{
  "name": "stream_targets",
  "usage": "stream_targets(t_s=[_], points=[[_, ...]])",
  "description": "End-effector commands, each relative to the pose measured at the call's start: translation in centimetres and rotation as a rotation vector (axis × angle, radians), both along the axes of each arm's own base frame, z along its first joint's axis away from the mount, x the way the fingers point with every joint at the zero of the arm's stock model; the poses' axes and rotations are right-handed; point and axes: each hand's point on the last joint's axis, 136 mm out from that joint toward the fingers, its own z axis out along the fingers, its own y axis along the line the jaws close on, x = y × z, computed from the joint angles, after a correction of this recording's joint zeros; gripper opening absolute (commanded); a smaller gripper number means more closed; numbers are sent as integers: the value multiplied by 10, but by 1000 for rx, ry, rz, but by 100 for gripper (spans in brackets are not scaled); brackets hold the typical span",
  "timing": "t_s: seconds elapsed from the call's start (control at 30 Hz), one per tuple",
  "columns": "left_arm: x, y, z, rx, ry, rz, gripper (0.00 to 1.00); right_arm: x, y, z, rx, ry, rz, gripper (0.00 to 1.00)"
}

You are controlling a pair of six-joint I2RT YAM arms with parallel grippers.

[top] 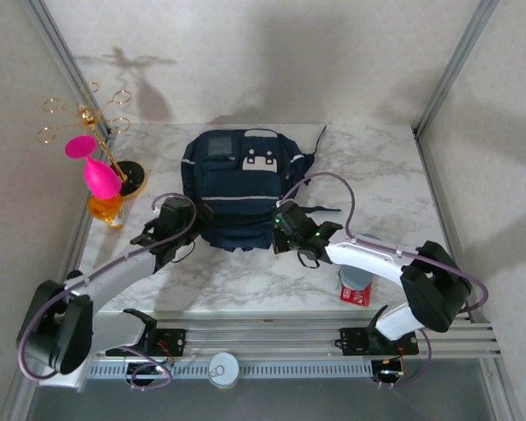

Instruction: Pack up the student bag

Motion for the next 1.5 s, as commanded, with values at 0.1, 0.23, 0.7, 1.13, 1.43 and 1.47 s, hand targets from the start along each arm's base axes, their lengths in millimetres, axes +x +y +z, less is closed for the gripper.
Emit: stream_targets(t_s=[0.1,0.23,0.7,1.13,1.43,1.47], points=[[-42,-30,4,-247,3,38,72,-8,21,-3,60,48,23,0],[-55,-72,5,-387,14,46,75,-8,13,-10,25,41,3,0],[-4,-76,-45,-219,48,224,39,19,-28,-17,-145,-11,-172,0],[-43,29,-45,-26,90,170,0,97,-120,-3,-155,-101,-491,0],[-40,36,-35,-76,71,149,0,57,10,3,73,-99,83,0],[-40,35,-33,-87,62,147,0,46,18,1,81,-105,131,0]])
